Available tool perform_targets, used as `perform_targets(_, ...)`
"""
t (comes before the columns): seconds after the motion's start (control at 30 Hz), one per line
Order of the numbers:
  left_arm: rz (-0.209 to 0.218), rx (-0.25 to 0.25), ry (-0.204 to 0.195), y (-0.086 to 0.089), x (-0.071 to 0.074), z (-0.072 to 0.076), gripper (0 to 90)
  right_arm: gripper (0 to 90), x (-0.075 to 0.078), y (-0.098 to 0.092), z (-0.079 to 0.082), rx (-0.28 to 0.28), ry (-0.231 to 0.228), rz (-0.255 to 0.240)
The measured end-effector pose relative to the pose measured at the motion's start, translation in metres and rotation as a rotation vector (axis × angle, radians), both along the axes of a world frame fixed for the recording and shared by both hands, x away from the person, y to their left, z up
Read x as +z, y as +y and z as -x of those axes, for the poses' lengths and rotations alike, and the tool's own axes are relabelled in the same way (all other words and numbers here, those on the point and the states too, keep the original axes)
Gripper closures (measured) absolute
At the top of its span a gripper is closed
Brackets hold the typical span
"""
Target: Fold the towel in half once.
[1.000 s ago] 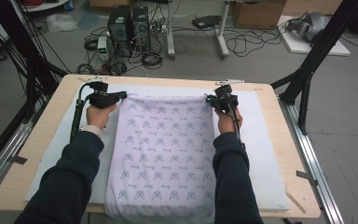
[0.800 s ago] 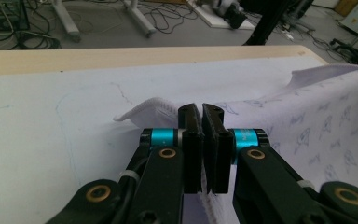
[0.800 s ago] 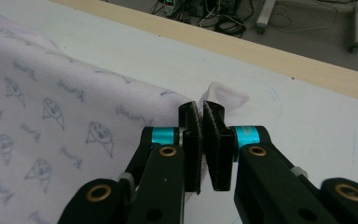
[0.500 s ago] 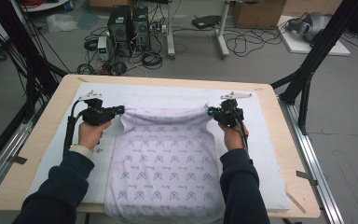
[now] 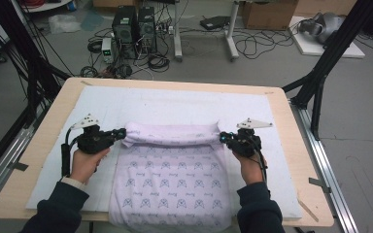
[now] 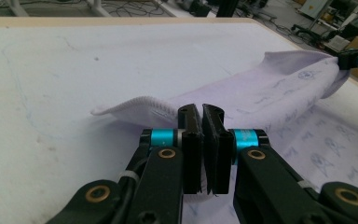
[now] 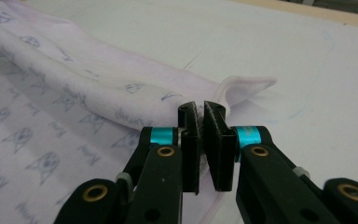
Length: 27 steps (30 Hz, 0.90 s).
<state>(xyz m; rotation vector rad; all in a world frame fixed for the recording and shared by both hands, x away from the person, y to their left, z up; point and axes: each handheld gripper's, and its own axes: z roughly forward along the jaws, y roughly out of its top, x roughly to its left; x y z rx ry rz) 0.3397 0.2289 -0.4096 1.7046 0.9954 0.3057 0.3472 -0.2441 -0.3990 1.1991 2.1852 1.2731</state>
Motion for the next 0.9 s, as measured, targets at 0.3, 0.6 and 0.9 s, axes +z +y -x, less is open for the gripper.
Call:
perform_targets(0.3,-0.022,-0.037,0.002,0.003,-0.008,0.03,85.7,85.0,-0.007,0.002,0.038,0.03,-0.001,0.046)
perform_targets(0.6,-0.043,-0.067,0.045,0.003,-0.019,0.046,85.6,84.9,-0.024,-0.002,0.056,0.038,0.034,0.05)
perform_targets(0.9,-0.023,0.018,0.098,0.011,-0.01,0.02,50.4,55.7,-0.016,-0.001,0.046,-0.013,0.035,0.07)
